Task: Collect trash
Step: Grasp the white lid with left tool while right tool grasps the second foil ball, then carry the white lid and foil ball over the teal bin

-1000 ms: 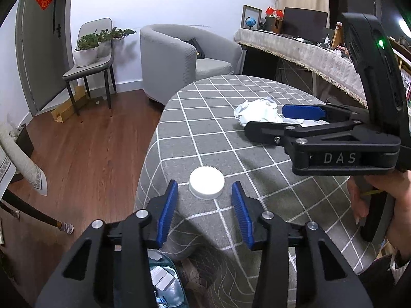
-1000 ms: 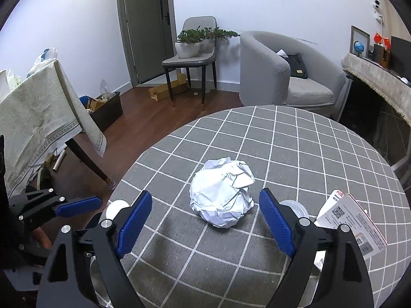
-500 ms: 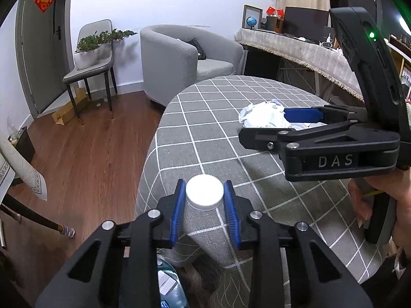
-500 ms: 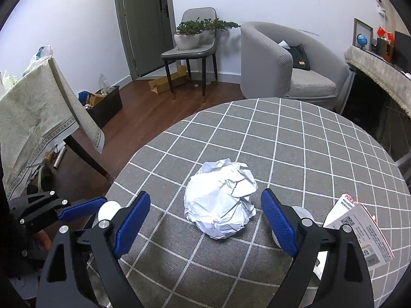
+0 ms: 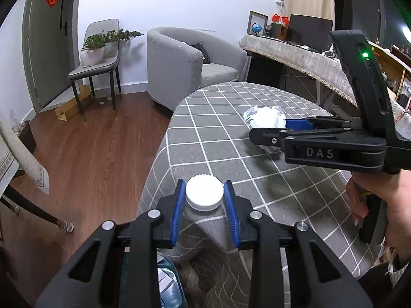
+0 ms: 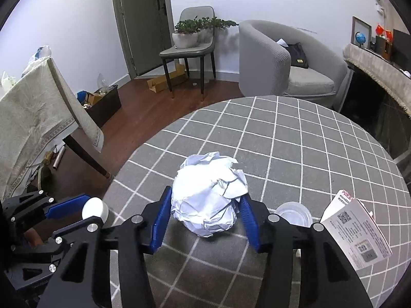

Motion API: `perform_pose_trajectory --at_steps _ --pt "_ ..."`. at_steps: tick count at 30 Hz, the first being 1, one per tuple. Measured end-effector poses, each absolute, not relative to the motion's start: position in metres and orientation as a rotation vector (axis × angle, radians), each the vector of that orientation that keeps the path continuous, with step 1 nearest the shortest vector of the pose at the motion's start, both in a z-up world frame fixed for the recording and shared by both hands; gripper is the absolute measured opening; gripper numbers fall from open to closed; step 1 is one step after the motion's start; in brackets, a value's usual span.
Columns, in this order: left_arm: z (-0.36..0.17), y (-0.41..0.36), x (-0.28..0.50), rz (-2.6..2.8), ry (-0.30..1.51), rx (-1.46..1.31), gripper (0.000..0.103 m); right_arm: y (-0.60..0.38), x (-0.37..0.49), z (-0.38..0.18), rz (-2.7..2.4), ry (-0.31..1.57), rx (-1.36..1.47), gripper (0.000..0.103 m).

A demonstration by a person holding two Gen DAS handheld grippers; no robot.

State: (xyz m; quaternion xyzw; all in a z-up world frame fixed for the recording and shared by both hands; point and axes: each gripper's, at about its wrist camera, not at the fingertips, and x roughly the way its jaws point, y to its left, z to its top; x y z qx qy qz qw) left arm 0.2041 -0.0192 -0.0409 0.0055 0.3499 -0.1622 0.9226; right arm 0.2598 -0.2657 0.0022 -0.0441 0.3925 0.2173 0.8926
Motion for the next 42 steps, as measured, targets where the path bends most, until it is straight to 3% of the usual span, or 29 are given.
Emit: perform_pose_trajectory --at_steps 23,42 --pt "-0.046 0.030 0.150 -0.223 0.764 -0.001 0.033 -0.223 0.194 0.018 0.632 0.757 -0.051 0.051" --pt "-0.130 0.098 0.115 -0.140 1.024 -0.027 0.033 -0.142 0.144 0.004 0.798 0.792 -0.089 0.051"
